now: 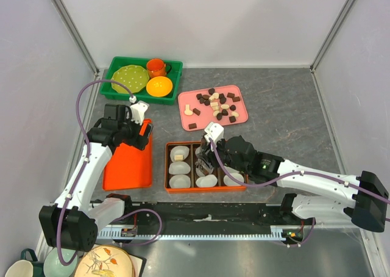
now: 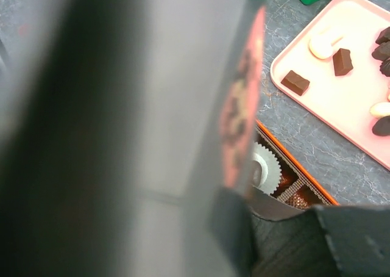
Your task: Pack the chocolate
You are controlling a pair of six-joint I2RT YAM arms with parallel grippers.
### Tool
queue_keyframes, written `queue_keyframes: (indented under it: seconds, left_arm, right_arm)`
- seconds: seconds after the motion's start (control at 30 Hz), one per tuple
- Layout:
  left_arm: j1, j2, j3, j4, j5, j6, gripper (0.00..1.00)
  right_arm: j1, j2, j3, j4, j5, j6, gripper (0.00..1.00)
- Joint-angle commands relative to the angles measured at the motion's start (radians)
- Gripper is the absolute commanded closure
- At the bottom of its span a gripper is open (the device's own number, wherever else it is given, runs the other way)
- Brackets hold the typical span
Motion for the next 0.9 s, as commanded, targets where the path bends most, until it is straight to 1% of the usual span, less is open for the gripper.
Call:
queue_keyframes:
  seconds: [0.0,0.13,0.2,0.3,0.33,0.4,0.47,0.5,0.53,0.6,0.67,0.8,0.87]
  left_arm:
    - [0.007,-0.021,0.007,0.010,0.000,0.029,0.06]
    - [0.007,-0.024,0.004,0.010,-0.001,0.032,0.06]
    - [0.007,-0.024,0.004,0.010,0.003,0.031,0.06]
    - [0.007,-0.021,0.005,0.013,0.006,0.023,0.06]
    - [0.007,-0.021,0.007,0.011,0.009,0.022,0.06]
    - [0.007,-0.021,0.007,0.014,0.011,0.020,0.06]
    - [0.007,-0.019,0.007,0.014,0.009,0.020,0.06]
    - [0.007,-0.018,0.007,0.014,0.011,0.023,0.06]
    - [0.009,-0.018,0.007,0.016,0.011,0.022,0.06]
    - [0.009,-0.015,0.010,0.017,0.011,0.023,0.06]
    - [0.010,-0.013,0.010,0.017,0.012,0.023,0.06]
    - [0.013,-0.002,0.013,0.023,0.017,0.025,0.06]
    - [0.015,0.002,0.013,0.025,0.017,0.029,0.06]
  right_arm:
    - [0.006,-0.024,0.016,0.044,0.028,-0.004,0.55]
    - [0.007,-0.038,0.055,0.043,0.057,-0.031,0.57]
    - [0.006,-0.035,0.082,0.043,0.113,-0.053,0.59]
    - [-0.007,0.005,0.156,0.058,0.164,-0.128,0.61]
    - [-0.017,0.040,0.197,0.063,0.163,-0.163,0.61]
    - [-0.056,0.079,0.239,0.089,0.152,-0.185,0.62]
    - [-0.095,0.134,0.288,0.130,0.106,-0.193,0.62]
    - [-0.138,0.154,0.302,0.147,0.091,-0.193,0.63]
    - [-0.160,0.197,0.328,0.176,0.054,-0.193,0.63]
    - [-0.220,0.247,0.354,0.207,0.029,-0.197,0.63]
    - [-0.250,0.329,0.400,0.234,0.012,-0.218,0.63]
    - [-0.323,0.494,0.490,0.264,-0.024,-0.228,0.60]
    - [-0.361,0.542,0.513,0.279,-0.061,-0.217,0.59]
